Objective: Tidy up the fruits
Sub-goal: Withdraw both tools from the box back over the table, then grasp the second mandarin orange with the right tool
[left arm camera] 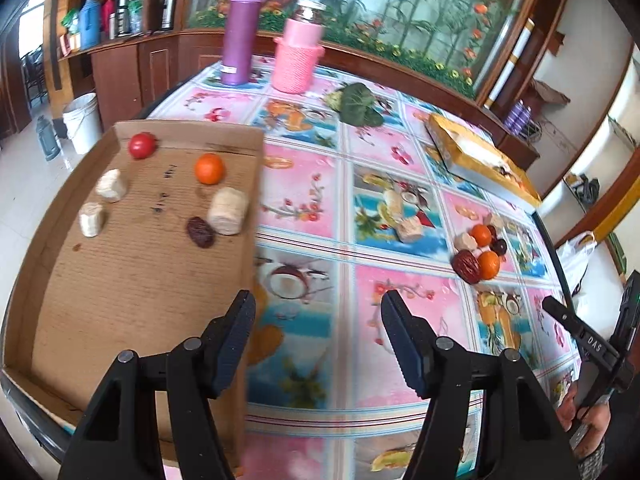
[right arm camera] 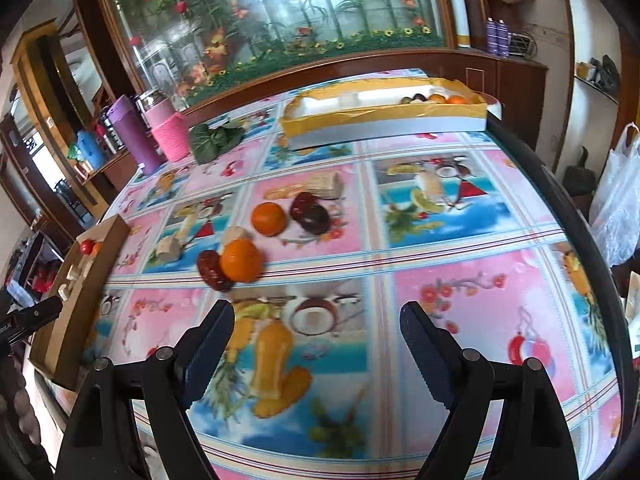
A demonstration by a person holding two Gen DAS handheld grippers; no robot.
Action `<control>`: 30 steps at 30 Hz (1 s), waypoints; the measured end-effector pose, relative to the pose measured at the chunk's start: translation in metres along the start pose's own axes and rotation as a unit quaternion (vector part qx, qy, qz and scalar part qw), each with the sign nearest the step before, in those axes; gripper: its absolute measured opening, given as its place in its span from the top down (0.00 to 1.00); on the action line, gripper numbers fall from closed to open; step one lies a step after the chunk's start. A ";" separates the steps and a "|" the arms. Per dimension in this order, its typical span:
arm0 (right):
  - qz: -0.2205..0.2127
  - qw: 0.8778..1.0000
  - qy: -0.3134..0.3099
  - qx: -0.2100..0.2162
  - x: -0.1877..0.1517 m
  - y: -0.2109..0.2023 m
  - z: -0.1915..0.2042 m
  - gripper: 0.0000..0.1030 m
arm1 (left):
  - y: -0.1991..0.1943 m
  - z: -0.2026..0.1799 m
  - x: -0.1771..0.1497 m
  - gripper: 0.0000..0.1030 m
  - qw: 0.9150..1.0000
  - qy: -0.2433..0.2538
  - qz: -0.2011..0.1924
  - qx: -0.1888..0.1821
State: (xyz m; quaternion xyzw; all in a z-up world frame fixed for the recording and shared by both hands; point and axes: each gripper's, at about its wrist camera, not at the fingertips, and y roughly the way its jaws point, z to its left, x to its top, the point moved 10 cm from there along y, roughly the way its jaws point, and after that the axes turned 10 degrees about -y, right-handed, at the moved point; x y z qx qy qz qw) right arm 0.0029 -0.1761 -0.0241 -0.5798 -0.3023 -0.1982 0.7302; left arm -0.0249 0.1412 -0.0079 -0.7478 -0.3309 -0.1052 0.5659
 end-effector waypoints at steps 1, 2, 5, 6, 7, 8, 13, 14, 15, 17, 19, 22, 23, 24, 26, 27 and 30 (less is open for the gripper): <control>0.002 1.000 0.006 -0.004 -0.001 -0.001 -0.009 0.15 | 0.004 -0.008 -0.002 0.37 1.000 0.010 0.005 -0.001; 0.003 1.000 0.009 -0.006 -0.003 -0.002 -0.015 0.15 | 0.009 -0.019 -0.006 0.37 1.000 0.022 0.011 -0.002; 0.006 1.000 0.015 -0.008 -0.008 -0.002 -0.027 0.15 | 0.024 -0.050 -0.016 0.37 0.998 0.065 0.027 -0.007; 0.008 1.000 0.016 -0.007 -0.008 0.000 -0.028 0.15 | 0.029 -0.059 -0.019 0.37 0.996 0.079 0.032 -0.010; 0.010 1.000 0.017 -0.005 -0.009 0.002 -0.028 0.15 | 0.035 -0.068 -0.022 0.37 0.995 0.092 0.037 -0.012; 0.013 1.000 0.016 -0.005 -0.011 0.005 -0.027 0.15 | 0.040 -0.075 -0.025 0.38 0.994 0.100 0.041 -0.014; 0.030 1.000 0.002 0.001 -0.007 0.020 -0.015 0.15 | 0.054 -0.091 -0.035 0.38 0.992 0.111 0.057 -0.028; 0.032 0.999 -0.003 0.004 -0.005 0.022 -0.011 0.15 | 0.056 -0.089 -0.036 0.38 0.992 0.110 0.059 -0.026; 0.033 0.999 -0.007 0.007 -0.003 0.024 -0.008 0.15 | 0.058 -0.086 -0.037 0.38 0.992 0.108 0.061 -0.024; 0.035 0.999 -0.011 0.015 0.001 0.029 0.000 0.15 | 0.062 -0.078 -0.035 0.38 0.993 0.100 0.063 -0.018; 0.038 0.999 -0.013 0.025 0.006 0.035 0.009 0.15 | 0.063 -0.068 -0.032 0.38 0.994 0.087 0.064 -0.013; 0.038 0.998 -0.026 0.038 0.013 0.044 0.026 0.14 | 0.063 -0.055 -0.027 0.38 0.995 0.071 0.063 -0.009; 0.036 0.998 -0.034 0.041 0.015 0.046 0.032 0.14 | 0.062 -0.053 -0.026 0.38 0.996 0.068 0.062 -0.009; 0.034 0.998 -0.042 0.045 0.016 0.049 0.038 0.14 | 0.062 -0.050 -0.025 0.38 0.996 0.065 0.061 -0.009; 0.032 0.997 -0.060 0.048 0.019 0.054 0.051 0.14 | 0.061 -0.046 -0.024 0.38 0.996 0.060 0.058 -0.007; 0.032 0.996 -0.068 0.047 0.020 0.057 0.056 0.15 | 0.061 -0.044 -0.024 0.38 0.997 0.057 0.058 -0.007; 0.033 0.995 -0.087 0.046 0.021 0.065 0.067 0.24 | 0.062 -0.042 -0.023 0.38 0.997 0.055 0.057 -0.006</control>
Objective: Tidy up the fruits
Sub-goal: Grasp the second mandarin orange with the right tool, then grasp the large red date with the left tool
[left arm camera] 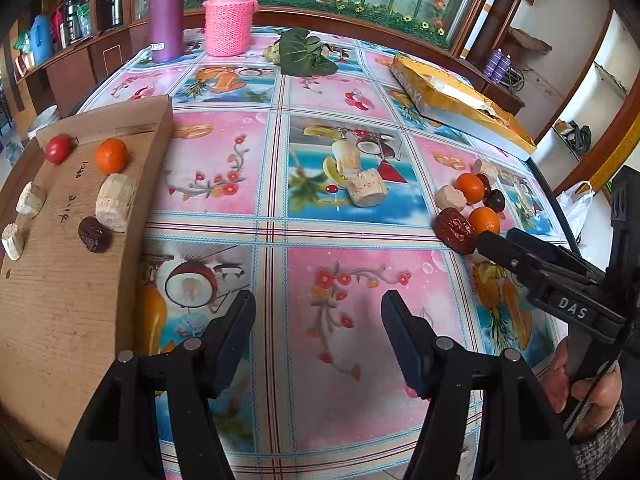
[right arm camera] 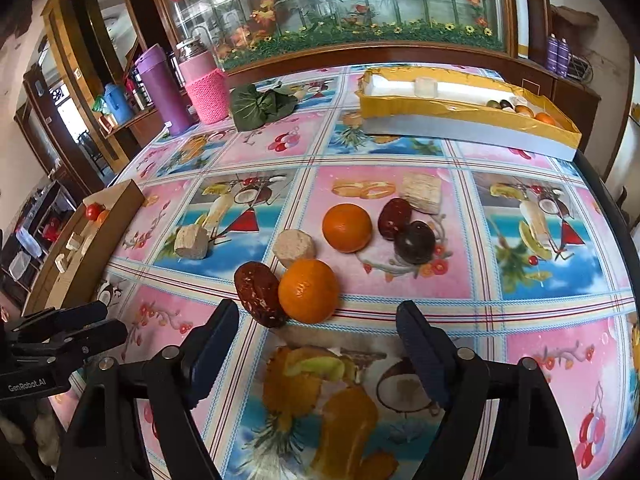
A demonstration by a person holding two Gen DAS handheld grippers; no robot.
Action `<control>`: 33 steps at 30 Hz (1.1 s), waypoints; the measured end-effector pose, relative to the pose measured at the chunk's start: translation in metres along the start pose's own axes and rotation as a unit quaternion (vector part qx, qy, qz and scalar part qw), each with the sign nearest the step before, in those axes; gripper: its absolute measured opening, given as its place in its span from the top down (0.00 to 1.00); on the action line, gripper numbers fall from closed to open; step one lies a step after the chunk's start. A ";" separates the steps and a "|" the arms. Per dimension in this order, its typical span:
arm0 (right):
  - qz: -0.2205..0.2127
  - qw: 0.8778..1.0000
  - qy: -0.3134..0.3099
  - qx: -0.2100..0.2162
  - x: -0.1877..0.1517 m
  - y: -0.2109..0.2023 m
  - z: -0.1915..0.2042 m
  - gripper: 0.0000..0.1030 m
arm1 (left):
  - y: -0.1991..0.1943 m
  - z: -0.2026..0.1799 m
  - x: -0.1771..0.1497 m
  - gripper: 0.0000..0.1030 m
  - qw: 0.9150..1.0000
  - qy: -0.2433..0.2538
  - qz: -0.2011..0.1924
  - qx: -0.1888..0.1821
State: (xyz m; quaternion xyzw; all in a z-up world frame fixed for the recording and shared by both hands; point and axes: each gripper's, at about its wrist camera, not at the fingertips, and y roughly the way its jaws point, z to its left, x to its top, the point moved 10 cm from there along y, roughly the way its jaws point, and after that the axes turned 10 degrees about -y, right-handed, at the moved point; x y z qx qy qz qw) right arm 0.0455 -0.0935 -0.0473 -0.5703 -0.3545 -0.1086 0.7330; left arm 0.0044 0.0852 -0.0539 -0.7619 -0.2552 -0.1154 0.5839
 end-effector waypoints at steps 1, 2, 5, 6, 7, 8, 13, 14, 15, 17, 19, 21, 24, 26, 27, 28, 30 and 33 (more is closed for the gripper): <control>0.002 1.000 -0.005 0.003 0.001 0.003 0.003 0.28 | 0.000 0.000 0.000 0.38 1.000 0.000 0.000 -0.001; 0.002 1.000 -0.009 0.005 0.002 0.006 0.006 0.32 | 0.000 -0.001 0.000 0.38 1.000 0.001 -0.001 -0.001; 0.003 1.000 -0.013 0.007 0.006 0.013 0.009 0.44 | 0.001 -0.004 -0.001 0.38 1.000 0.005 0.001 -0.002; 0.002 1.000 -0.005 0.014 0.008 0.014 0.009 0.44 | 0.002 -0.005 -0.002 0.38 1.000 0.006 0.002 -0.002; -0.002 1.000 0.006 0.022 0.010 0.014 0.007 0.44 | 0.002 -0.006 -0.002 0.38 1.000 0.008 0.003 -0.002; -0.007 0.999 0.021 0.036 0.012 0.014 0.005 0.44 | 0.003 -0.007 -0.003 0.38 1.000 0.009 0.004 -0.002; -0.024 0.986 0.114 0.122 0.017 0.015 -0.009 0.44 | 0.008 -0.016 -0.003 0.38 1.000 0.015 0.009 -0.005; -0.021 0.984 0.124 0.123 0.015 0.017 -0.012 0.45 | 0.009 -0.018 -0.003 0.38 1.000 0.018 0.009 -0.006; -0.018 0.985 0.126 0.114 0.013 0.018 -0.015 0.51 | 0.009 -0.021 -0.003 0.38 1.000 0.021 0.009 -0.006; -0.016 0.989 0.116 0.091 0.012 0.017 -0.019 0.55 | 0.011 -0.025 -0.003 0.38 1.000 0.026 0.011 -0.005; -0.027 0.994 0.097 0.046 0.015 0.009 -0.024 0.55 | 0.013 -0.029 -0.003 0.38 0.999 0.033 0.012 -0.003; -0.039 0.997 0.063 -0.006 0.020 0.001 -0.026 0.55 | 0.015 -0.033 -0.002 0.38 0.999 0.037 0.012 -0.002; -0.029 0.999 0.038 0.018 0.020 0.008 -0.015 0.55 | 0.018 -0.036 -0.001 0.38 0.999 0.037 0.013 -0.002; -0.020 0.998 0.041 0.036 0.017 0.014 -0.010 0.55 | 0.020 -0.037 -0.001 0.38 0.999 0.037 0.014 -0.001; -0.018 0.998 0.041 0.038 0.017 0.015 -0.009 0.56 | 0.021 -0.037 0.000 0.38 0.999 0.036 0.015 -0.001; -0.019 0.998 0.043 0.043 0.017 0.014 -0.010 0.64 | 0.022 -0.037 0.000 0.38 0.999 0.036 0.016 0.000; -0.023 0.996 0.055 0.061 0.017 0.012 -0.010 0.67 | 0.025 -0.039 0.002 0.38 0.999 0.035 0.018 0.001; -0.033 0.995 0.079 0.053 0.018 0.009 -0.021 0.72 | 0.027 -0.048 0.009 0.38 0.999 0.044 0.013 0.000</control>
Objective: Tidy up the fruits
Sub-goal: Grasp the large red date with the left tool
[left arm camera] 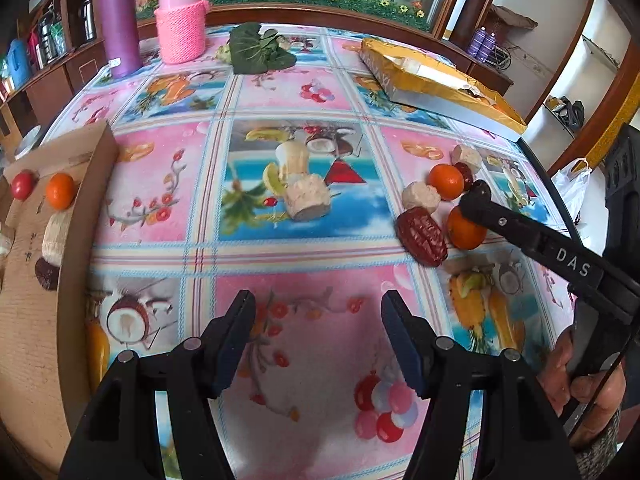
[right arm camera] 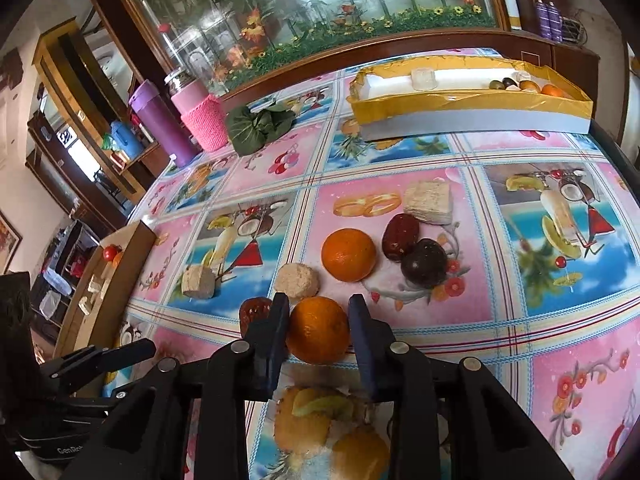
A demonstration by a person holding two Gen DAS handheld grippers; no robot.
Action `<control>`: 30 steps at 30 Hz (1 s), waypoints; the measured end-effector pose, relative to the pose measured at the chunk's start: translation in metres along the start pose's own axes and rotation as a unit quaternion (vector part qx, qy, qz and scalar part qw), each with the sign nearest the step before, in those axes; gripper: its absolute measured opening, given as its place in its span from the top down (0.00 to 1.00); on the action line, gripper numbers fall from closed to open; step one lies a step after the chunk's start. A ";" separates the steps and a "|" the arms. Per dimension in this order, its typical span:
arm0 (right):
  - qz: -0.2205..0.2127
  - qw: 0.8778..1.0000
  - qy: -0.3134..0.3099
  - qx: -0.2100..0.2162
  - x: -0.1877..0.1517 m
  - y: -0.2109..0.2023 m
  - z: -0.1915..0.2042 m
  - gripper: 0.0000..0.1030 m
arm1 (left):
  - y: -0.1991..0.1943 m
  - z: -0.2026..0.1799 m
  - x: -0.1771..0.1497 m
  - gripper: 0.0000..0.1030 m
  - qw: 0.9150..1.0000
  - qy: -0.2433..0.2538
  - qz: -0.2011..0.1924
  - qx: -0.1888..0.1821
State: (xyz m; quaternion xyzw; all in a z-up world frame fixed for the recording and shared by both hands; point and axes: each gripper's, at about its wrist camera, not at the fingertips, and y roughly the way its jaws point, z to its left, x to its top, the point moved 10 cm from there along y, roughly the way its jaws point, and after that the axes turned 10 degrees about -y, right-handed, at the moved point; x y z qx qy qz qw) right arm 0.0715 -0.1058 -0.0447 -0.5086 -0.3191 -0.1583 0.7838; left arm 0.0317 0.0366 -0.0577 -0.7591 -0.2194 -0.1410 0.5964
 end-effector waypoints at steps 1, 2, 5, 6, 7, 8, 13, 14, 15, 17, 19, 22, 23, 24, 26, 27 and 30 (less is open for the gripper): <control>-0.009 1.000 0.005 -0.013 0.003 -0.004 -0.006 0.72 | 0.001 -0.004 0.003 0.38 1.000 0.005 -0.003 0.000; -0.016 0.999 0.007 -0.030 0.005 -0.008 -0.011 0.72 | 0.003 -0.011 0.007 0.38 1.000 0.012 -0.007 -0.001; -0.022 0.997 0.021 -0.066 0.007 -0.015 -0.030 0.72 | 0.017 -0.028 0.015 0.38 1.000 0.026 -0.001 -0.003; -0.021 0.997 0.028 -0.066 0.006 -0.015 -0.033 0.72 | 0.021 -0.034 0.016 0.38 1.000 0.029 0.002 -0.009; -0.021 0.997 0.039 -0.064 0.005 -0.016 -0.037 0.72 | 0.025 -0.042 0.018 0.38 0.999 0.033 0.004 -0.017; -0.020 0.997 0.046 -0.063 0.005 -0.017 -0.041 0.72 | 0.028 -0.049 0.020 0.38 0.999 0.038 0.002 -0.023; -0.018 0.996 0.076 -0.047 0.003 -0.017 -0.051 0.72 | 0.042 -0.076 0.026 0.42 0.997 0.073 -0.011 -0.031; -0.018 0.996 0.083 -0.039 0.003 -0.017 -0.051 0.71 | 0.043 -0.078 0.025 0.52 0.996 0.077 -0.011 -0.034; -0.017 0.995 0.089 -0.029 0.002 -0.016 -0.051 0.70 | 0.043 -0.081 0.023 0.66 0.996 0.081 -0.009 -0.039; -0.014 0.995 0.098 -0.009 0.001 -0.014 -0.048 0.55 | 0.042 -0.081 0.020 0.68 0.995 0.087 -0.012 -0.038; -0.008 0.995 0.101 0.002 -0.001 -0.012 -0.043 0.45 | 0.040 -0.077 0.019 0.68 0.995 0.088 -0.016 -0.033; 0.001 0.996 0.086 -0.004 -0.003 -0.008 -0.037 0.44 | 0.035 -0.067 0.019 0.68 0.997 0.076 -0.017 -0.030; 0.003 0.997 0.079 -0.009 -0.004 -0.007 -0.035 0.44 | 0.031 -0.061 0.018 0.68 0.997 0.069 -0.018 -0.028; 0.005 0.997 0.071 -0.012 -0.004 -0.006 -0.033 0.44 | 0.028 -0.056 0.018 0.68 0.998 0.062 -0.018 -0.029; 0.011 0.998 0.053 -0.021 -0.006 -0.003 -0.028 0.44 | 0.018 -0.045 0.017 0.68 0.998 0.047 -0.023 -0.030; 0.013 0.999 0.043 -0.029 -0.006 -0.002 -0.026 0.44 | 0.013 -0.039 0.017 0.68 0.998 0.042 -0.025 -0.030; 0.018 0.999 0.016 -0.049 -0.008 0.001 -0.022 0.60 | -0.001 -0.021 0.015 0.68 0.999 0.023 -0.031 -0.027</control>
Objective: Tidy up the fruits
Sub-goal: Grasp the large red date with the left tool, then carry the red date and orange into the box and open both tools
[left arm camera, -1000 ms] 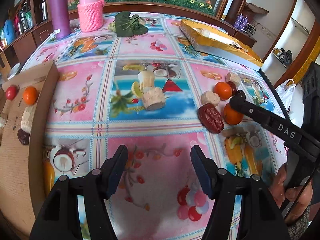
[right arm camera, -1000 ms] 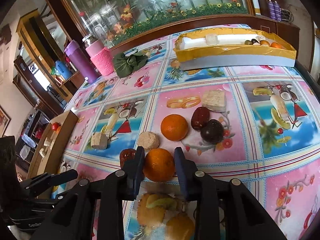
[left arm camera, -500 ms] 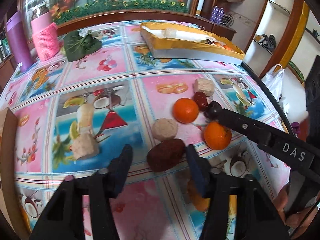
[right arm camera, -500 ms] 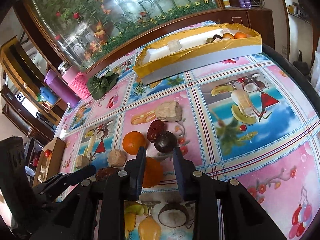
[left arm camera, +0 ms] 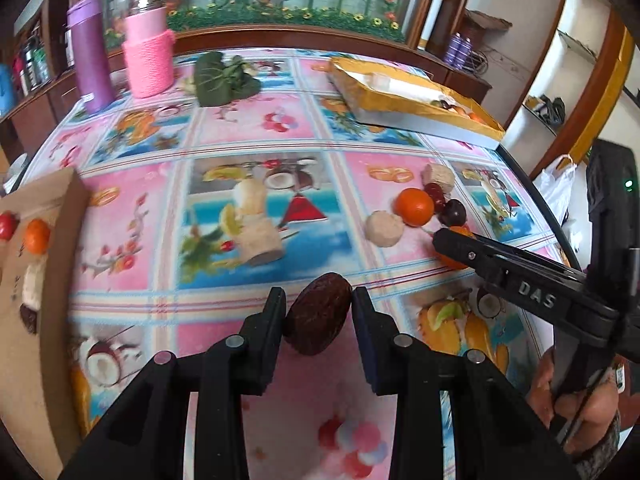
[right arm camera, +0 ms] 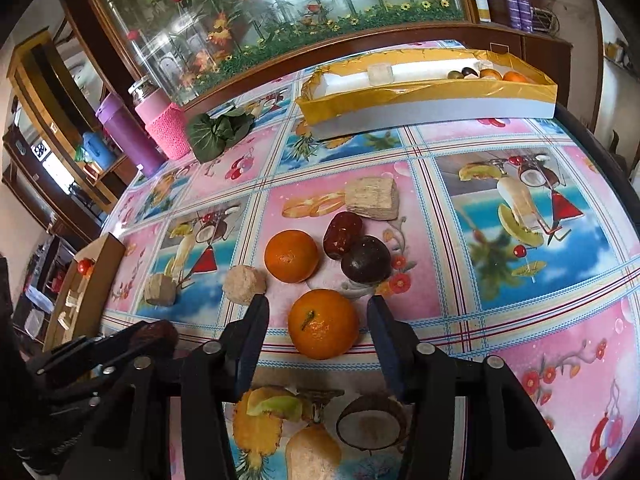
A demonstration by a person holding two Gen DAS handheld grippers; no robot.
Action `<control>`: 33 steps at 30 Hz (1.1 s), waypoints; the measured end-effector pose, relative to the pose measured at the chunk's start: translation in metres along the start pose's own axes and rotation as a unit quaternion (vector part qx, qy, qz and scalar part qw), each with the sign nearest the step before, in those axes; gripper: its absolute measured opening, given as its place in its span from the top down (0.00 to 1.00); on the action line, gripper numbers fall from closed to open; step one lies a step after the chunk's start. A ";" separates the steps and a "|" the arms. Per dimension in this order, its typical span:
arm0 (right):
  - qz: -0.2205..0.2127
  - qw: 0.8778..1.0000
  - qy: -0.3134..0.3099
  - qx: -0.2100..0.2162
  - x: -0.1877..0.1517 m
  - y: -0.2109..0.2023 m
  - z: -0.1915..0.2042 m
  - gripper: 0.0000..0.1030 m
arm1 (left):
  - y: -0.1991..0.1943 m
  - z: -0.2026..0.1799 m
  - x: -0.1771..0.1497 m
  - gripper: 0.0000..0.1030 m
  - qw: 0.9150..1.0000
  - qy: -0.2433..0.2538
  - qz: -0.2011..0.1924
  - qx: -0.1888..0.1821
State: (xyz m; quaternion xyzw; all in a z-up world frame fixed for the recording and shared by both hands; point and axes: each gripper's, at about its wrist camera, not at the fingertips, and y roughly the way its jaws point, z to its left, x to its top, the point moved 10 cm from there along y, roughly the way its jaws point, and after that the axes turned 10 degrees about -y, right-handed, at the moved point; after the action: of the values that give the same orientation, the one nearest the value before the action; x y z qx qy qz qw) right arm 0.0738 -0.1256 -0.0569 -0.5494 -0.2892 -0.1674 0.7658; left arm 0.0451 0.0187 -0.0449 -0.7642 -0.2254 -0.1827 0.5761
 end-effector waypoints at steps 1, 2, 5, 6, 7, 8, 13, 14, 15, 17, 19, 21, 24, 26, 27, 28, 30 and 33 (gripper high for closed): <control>0.001 1.000 -0.005 -0.008 -0.001 0.001 0.000 0.63 | -0.006 0.007 -0.001 0.68 1.000 -0.007 -0.003 0.001; 0.001 1.000 -0.009 -0.012 -0.001 0.001 -0.001 0.63 | -0.010 0.013 -0.002 0.68 1.000 -0.013 -0.005 0.002; -0.002 1.000 -0.010 -0.014 -0.001 0.000 -0.002 0.64 | -0.027 0.036 -0.004 0.68 0.999 -0.035 -0.015 0.006; -0.003 1.000 -0.013 -0.016 -0.001 0.000 -0.002 0.64 | -0.033 0.044 -0.004 0.68 0.999 -0.043 -0.019 0.008; -0.004 1.000 -0.018 -0.021 -0.001 -0.001 -0.001 0.64 | -0.039 0.053 -0.004 0.68 0.998 -0.051 -0.023 0.010; -0.005 0.999 -0.025 -0.026 -0.001 -0.001 0.000 0.65 | -0.046 0.062 -0.003 0.68 0.998 -0.059 -0.028 0.012; -0.018 0.998 -0.045 -0.031 0.001 -0.015 0.018 0.65 | -0.086 0.124 0.001 0.68 0.992 -0.104 -0.064 0.039; -0.023 0.998 -0.048 -0.023 0.001 -0.021 0.029 0.65 | -0.092 0.136 0.002 0.68 0.990 -0.111 -0.070 0.048; -0.026 0.998 -0.050 -0.011 0.001 -0.026 0.039 0.65 | -0.098 0.152 0.004 0.68 0.988 -0.119 -0.077 0.061; -0.030 0.997 -0.064 0.016 0.003 -0.035 0.069 0.64 | -0.109 0.183 0.006 0.68 0.982 -0.135 -0.093 0.091; -0.033 0.995 -0.086 0.038 0.006 -0.040 0.103 0.64 | -0.120 0.213 0.006 0.68 0.975 -0.152 -0.105 0.123; -0.031 0.991 -0.112 0.066 0.008 -0.042 0.142 0.64 | -0.127 0.235 0.003 0.68 0.971 -0.163 -0.109 0.140; -0.017 0.981 -0.154 0.112 0.005 -0.037 0.207 0.64 | -0.132 0.263 -0.002 0.68 0.964 -0.180 -0.109 0.163; -0.005 0.975 -0.180 0.133 -0.001 -0.030 0.242 0.64 | -0.131 0.278 -0.007 0.68 0.962 -0.191 -0.103 0.169; 0.003 0.971 -0.194 0.142 -0.005 -0.024 0.261 0.64 | -0.129 0.285 -0.009 0.68 0.961 -0.195 -0.098 0.170; 0.009 0.967 -0.206 0.148 -0.010 -0.019 0.275 0.64 | -0.127 0.291 -0.010 0.68 0.960 -0.200 -0.091 0.173; 0.024 0.960 -0.231 0.155 -0.019 -0.005 0.304 0.64 | -0.123 0.300 -0.014 0.68 0.959 -0.206 -0.080 0.175; 0.045 0.953 -0.254 0.160 -0.030 0.017 0.332 0.64 | -0.118 0.309 -0.017 0.68 0.959 -0.214 -0.070 0.173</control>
State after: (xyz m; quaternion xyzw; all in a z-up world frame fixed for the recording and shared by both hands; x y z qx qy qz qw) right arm -0.0259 0.1898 -0.0123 -0.4562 -0.4718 0.0610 0.7520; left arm -0.0281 0.3418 -0.0434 -0.6559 -0.4250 -0.0129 0.6237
